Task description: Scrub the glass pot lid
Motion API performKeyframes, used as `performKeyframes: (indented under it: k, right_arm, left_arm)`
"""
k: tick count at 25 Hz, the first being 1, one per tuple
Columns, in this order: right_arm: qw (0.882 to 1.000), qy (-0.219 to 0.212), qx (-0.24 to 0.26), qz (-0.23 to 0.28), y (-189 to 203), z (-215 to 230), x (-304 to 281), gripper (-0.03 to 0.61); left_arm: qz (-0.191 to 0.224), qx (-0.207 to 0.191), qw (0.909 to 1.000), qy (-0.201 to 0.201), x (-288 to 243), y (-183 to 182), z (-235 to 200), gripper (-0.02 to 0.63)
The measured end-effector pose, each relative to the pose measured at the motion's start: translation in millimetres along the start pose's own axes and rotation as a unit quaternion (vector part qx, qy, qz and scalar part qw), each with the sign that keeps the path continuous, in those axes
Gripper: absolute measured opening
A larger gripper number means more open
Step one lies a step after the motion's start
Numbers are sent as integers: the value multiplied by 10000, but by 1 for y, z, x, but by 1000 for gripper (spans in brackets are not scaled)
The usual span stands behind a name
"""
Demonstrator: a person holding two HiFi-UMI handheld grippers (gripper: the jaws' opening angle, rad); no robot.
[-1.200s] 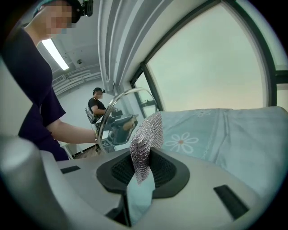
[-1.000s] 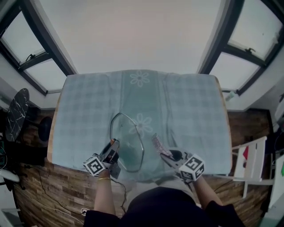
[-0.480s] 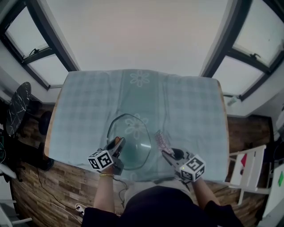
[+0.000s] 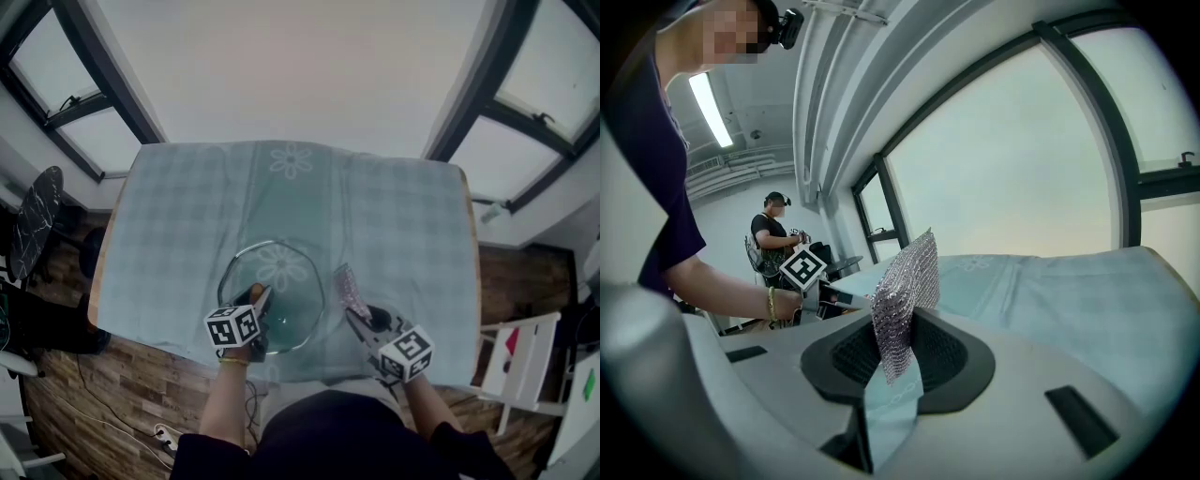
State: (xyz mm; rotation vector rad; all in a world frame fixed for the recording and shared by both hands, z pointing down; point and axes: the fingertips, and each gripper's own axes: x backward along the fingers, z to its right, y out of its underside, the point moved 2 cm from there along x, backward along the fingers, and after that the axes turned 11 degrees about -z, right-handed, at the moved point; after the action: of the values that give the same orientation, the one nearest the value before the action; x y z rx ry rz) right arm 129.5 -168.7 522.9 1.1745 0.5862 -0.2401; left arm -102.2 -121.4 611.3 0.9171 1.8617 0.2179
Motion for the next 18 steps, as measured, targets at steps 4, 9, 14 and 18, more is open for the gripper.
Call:
performKeyframes:
  k: [4,9,14,18]
  right_arm:
    - [9999,-37,112,62,-3,4,-1,83]
    - [9998,-73,162,15,-6,7,-3,83]
    - [9998,-76,202,-8,-6,6,-9,83]
    - [9995,-157,263,87,-20,-2,-15,83]
  left_arm:
    - [-203,-76,9994,-266,-11,3,0,170]
    - [-382,-171,9975,-570,-24,8,1,170]
    - [-615,-287,9939,-870,-34,18,3,170]
    - [-687,-383,9915,-1038,-39,17,2,170]
